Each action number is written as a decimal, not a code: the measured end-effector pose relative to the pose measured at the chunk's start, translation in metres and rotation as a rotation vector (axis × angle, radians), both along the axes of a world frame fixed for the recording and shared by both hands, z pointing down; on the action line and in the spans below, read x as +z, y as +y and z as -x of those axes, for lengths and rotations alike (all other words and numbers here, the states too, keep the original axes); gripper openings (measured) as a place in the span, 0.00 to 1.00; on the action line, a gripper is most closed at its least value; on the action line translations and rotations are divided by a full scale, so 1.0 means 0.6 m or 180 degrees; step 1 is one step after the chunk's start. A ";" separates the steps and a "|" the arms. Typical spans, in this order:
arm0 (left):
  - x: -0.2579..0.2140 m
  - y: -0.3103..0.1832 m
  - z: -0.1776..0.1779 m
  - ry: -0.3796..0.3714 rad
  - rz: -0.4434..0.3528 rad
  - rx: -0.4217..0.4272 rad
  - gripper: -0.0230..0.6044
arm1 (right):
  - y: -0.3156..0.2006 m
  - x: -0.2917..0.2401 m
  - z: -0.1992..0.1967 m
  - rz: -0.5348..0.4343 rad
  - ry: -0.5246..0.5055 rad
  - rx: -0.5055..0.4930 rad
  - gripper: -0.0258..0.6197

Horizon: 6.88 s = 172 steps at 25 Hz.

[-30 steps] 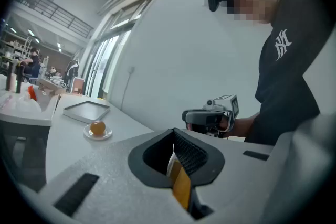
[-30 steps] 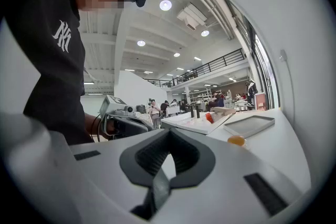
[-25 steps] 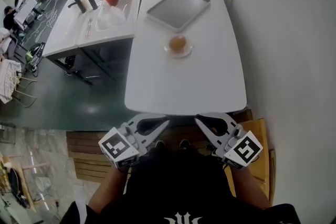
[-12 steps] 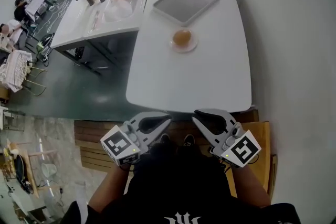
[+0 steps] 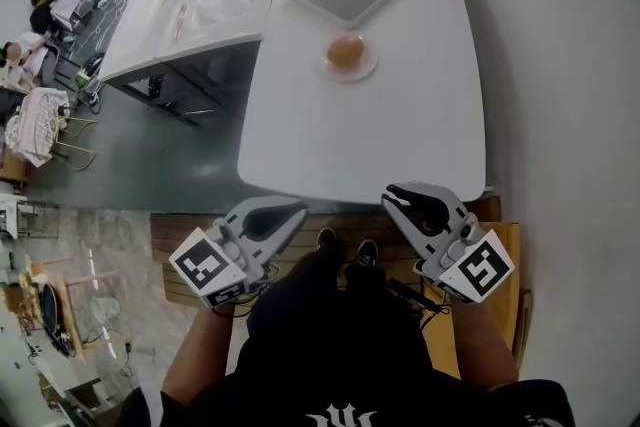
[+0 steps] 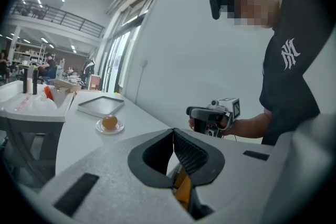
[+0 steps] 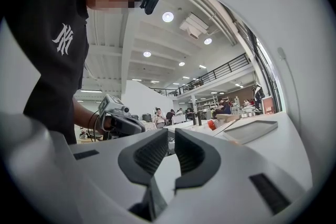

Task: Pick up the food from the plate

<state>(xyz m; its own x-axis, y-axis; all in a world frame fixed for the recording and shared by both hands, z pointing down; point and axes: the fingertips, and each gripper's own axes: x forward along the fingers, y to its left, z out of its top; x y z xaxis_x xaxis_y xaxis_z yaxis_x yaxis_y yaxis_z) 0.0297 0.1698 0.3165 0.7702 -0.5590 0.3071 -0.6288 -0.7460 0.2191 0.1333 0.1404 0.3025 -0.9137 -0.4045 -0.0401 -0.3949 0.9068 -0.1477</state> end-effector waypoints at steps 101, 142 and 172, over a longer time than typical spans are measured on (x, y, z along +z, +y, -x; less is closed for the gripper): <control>0.321 -0.563 0.133 0.0166 0.0502 0.0470 0.05 | -0.650 0.385 0.276 0.0750 0.1729 0.0110 0.73; 0.288 -0.556 0.129 0.0123 0.0326 0.0497 0.05 | -0.642 0.343 0.278 0.0544 0.1716 0.0047 0.73; -0.021 -0.346 0.142 0.0197 -0.0606 0.0655 0.05 | -0.403 -0.010 0.223 -0.0419 0.1490 0.0705 0.73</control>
<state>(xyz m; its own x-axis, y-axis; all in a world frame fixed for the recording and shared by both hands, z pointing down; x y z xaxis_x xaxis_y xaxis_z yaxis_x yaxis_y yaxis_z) -0.0555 -0.0379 0.3040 0.8875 -0.4321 0.1605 -0.4497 -0.8880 0.0962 -0.0006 -0.1014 0.2964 -0.7392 -0.6088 0.2880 -0.5755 0.7931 0.1996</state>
